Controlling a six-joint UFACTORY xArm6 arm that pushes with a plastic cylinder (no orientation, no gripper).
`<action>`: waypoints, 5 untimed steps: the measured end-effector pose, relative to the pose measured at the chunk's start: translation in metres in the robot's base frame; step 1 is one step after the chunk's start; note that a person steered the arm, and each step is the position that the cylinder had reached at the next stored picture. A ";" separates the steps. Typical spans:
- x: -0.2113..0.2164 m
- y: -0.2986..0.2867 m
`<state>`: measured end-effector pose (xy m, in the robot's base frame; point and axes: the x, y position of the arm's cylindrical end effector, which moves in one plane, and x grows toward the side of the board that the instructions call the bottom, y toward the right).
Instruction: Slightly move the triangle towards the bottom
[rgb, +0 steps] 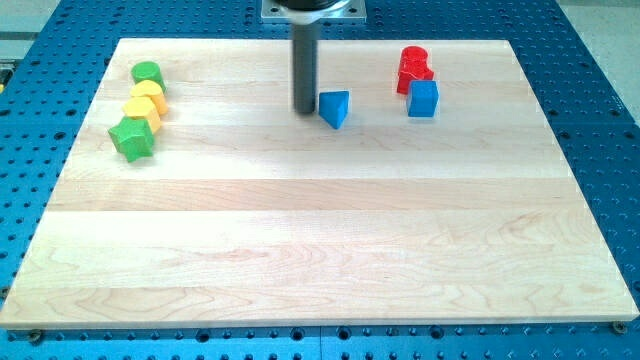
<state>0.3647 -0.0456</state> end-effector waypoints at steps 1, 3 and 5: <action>-0.019 -0.014; -0.064 0.061; 0.032 -0.007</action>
<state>0.3970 -0.0530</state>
